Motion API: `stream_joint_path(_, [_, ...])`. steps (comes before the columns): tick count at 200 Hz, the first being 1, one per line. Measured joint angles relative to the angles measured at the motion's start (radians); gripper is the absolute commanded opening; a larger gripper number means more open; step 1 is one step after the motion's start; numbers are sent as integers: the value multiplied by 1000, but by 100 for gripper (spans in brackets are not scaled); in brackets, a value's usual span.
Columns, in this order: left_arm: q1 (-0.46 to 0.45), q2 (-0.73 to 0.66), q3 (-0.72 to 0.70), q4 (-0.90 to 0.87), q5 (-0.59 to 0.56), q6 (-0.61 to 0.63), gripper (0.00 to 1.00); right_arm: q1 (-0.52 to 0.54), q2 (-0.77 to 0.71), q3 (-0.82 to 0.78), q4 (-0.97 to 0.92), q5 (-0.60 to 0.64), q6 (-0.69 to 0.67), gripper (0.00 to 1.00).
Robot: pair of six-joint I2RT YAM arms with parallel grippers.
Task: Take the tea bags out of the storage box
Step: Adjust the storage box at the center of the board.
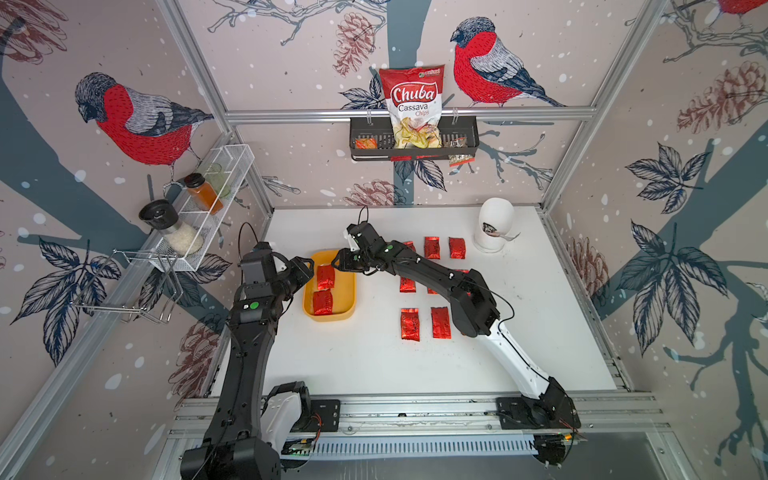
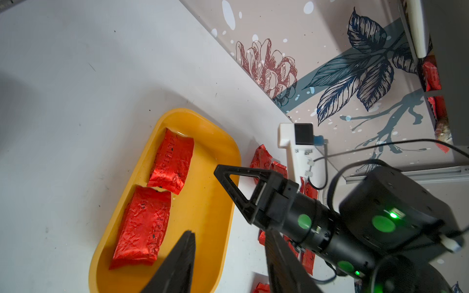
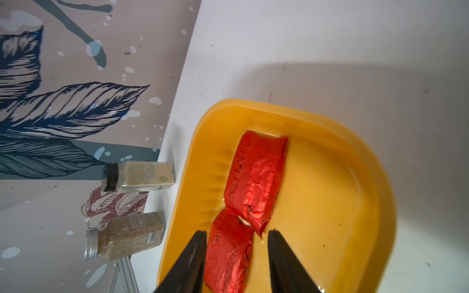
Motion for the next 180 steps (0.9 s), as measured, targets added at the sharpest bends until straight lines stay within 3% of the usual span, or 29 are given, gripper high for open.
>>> stream_joint_path(101, [0,-27,-138,13,-58,37,50,21,69,40,21,4,26,44])
stream_joint_path(180, [-25,227,-216,151,-188,64,50,21,37,25,-34,32,-7,44])
